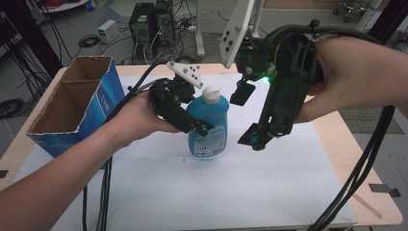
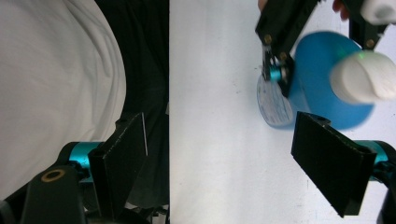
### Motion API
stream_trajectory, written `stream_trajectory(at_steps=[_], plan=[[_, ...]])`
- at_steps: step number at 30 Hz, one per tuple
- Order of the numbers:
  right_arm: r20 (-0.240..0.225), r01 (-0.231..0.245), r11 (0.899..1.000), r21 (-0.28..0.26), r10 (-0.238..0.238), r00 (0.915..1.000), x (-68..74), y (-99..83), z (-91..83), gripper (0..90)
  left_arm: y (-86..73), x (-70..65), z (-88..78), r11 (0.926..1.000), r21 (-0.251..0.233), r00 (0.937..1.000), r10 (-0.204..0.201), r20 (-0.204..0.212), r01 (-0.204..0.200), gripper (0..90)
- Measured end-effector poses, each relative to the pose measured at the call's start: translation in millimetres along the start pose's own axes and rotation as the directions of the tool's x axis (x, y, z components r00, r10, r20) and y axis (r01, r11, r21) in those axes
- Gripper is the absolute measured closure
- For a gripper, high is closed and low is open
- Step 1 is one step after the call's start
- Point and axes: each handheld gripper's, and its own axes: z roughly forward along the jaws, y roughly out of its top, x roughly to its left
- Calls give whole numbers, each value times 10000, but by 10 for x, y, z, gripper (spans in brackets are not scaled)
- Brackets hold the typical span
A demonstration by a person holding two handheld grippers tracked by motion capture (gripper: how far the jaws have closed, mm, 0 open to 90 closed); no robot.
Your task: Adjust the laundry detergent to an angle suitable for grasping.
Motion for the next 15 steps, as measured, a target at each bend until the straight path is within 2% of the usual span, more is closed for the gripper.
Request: stream_trajectory(at_steps=[2,4,6,7,8,11,14,15], plan=[[24,17,10000,11,-17,10000,-5,0,3,177,-45,4,-17,10000,57,9999,24,134,-25,436],[34,-22,10000,50,22,10000,-5,3,6,177,-96,-16,-19,9995,-51,9991,305,291,-304,436],[19,-5,10000,58,4,10000,-10,9,13,177,-135,-33,8,9994,-293,9983,211,535,-195,436],[9,-30,10000,65,30,10000,-11,11,16,177,-153,-37,26,9985,-348,9969,441,654,-419,436],[3,15,10000,74,-15,10000,-17,14,23,177,-167,-47,46,9983,-443,9970,410,664,-381,436],[-4,-45,10000,84,45,10000,-17,18,38,177,-174,-62,122,9954,-256,9934,935,667,-920,437],[-21,-39,9999,104,40,10000,-23,16,48,177,-154,-82,189,9924,-47,9909,1230,554,-1229,436],[-24,-39,10000,85,39,10000,-25,15,52,177,-149,-73,200,9876,66,9858,1560,624,-1567,436]])
